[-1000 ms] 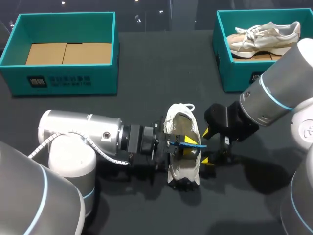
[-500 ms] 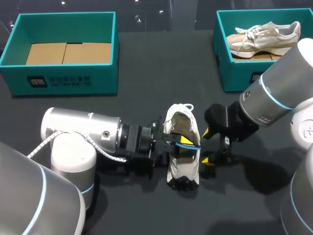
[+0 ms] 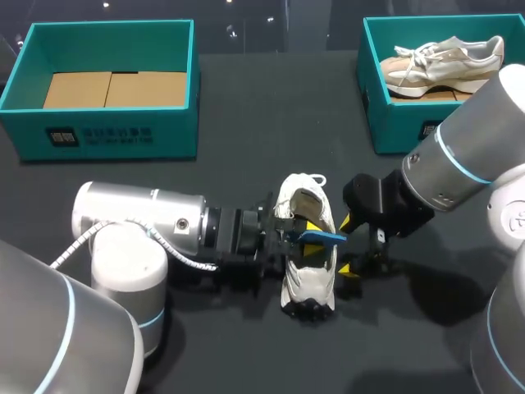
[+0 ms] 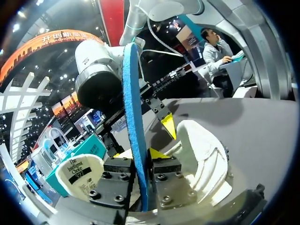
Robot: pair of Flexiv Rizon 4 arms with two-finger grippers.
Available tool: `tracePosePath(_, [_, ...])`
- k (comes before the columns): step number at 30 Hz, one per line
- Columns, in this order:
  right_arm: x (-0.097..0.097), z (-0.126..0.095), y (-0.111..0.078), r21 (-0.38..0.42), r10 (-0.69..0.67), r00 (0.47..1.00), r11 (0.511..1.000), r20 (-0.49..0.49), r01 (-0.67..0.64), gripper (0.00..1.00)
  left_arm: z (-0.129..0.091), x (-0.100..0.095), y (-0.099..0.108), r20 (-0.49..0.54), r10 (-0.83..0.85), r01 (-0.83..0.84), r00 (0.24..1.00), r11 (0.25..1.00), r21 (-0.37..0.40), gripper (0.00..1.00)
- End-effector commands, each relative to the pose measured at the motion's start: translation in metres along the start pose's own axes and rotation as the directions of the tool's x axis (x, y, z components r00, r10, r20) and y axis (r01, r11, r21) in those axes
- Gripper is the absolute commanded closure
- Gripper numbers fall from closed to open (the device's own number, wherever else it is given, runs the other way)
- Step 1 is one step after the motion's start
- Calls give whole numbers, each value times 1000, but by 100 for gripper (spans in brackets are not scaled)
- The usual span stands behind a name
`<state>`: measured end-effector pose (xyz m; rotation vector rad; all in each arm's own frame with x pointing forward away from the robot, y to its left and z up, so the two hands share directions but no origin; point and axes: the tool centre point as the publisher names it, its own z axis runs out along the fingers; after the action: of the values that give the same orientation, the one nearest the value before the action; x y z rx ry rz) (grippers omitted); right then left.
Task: Take the shoe out of the shoebox, open the shoe tongue, remove and reinsert the insole, then place the shoe into the shoebox
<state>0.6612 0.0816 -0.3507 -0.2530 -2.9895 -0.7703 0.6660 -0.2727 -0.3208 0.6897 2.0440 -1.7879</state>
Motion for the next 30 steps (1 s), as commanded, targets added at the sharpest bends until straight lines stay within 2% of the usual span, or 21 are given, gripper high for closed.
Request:
tracePosePath(1, [2, 0, 0, 1, 0, 1000, 1000, 4, 0, 0, -7, 4, -17, 18, -2, 2, 1000, 1000, -4, 77])
tracePosePath(4, [2, 0, 0, 1, 0, 1000, 1000, 4, 0, 0, -8, 5, -26, 26, -6, 5, 1000, 1000, 24, 72])
tracePosePath(7, [2, 0, 0, 1, 0, 1000, 1000, 4, 0, 0, -6, 7, -32, 26, 3, -4, 1000, 999, 34, 74])
tracePosePath(8, [2, 0, 0, 1, 0, 1000, 1000, 4, 0, 0, -4, 7, -33, 23, 13, -14, 1000, 999, 35, 78])
tracePosePath(9, [2, 0, 0, 1, 0, 1000, 1000, 4, 0, 0, -3, 7, -33, 23, 18, -18, 1000, 999, 34, 86])
tracePosePath(10, [2, 0, 0, 1, 0, 1000, 1000, 4, 0, 0, -2, 8, -33, 23, 31, -31, 999, 999, 32, 100])
tracePosePath(14, [2, 0, 0, 1, 0, 1000, 1000, 4, 0, 0, 2, 10, -25, 30, 77, -77, 997, 997, 31, 100])
tracePosePath(19, [2, 0, 0, 1, 0, 1000, 1000, 4, 0, 0, 3, 4, -6, 59, 131, -132, 990, 991, 17, 100])
tracePosePath(30, [2, 0, 0, 1, 0, 1000, 1000, 4, 0, 0, -1, -2, 21, 61, 118, -116, 991, 992, -44, 100])
